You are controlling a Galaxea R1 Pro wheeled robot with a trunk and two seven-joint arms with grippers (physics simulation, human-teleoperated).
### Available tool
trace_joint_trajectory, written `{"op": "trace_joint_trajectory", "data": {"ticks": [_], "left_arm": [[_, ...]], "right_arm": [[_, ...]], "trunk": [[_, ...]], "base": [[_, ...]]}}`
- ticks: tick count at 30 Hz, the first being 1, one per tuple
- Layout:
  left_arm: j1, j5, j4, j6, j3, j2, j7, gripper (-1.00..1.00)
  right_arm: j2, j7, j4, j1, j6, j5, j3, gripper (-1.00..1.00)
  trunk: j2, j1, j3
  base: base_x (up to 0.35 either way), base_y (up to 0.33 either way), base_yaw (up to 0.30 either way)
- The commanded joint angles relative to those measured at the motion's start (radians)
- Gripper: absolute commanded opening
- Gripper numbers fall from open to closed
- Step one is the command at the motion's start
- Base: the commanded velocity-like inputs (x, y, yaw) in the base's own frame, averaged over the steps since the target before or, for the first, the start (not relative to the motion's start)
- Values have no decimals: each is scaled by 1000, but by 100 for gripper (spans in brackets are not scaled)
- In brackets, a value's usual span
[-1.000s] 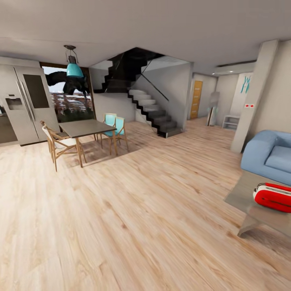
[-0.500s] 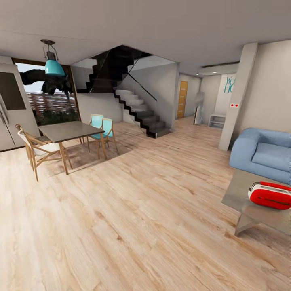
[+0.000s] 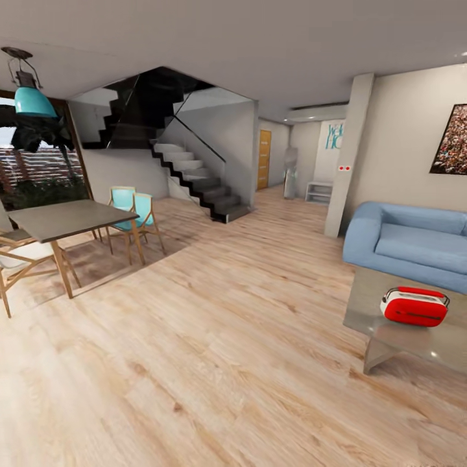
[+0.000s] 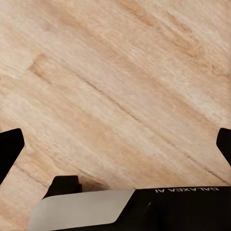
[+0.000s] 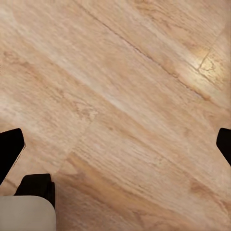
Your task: Turn on the radio receiver that's on the table in the living room.
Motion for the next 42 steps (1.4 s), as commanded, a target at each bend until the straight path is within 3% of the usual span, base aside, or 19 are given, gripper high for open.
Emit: {"op": "trace_joint_trajectory", "data": {"ticks": [1, 42], "left_arm": [[0, 0, 0, 0, 0, 0, 0, 100], [0, 0, 1, 0, 1, 0, 1, 100]], "right_arm": [[0, 0, 0, 0, 0, 0, 0, 100], [0, 0, 0, 0, 0, 0, 1, 100]], "trunk": [[0, 0, 0], [0, 0, 0]], "base": [[268, 222, -278], [268, 218, -275]]}}
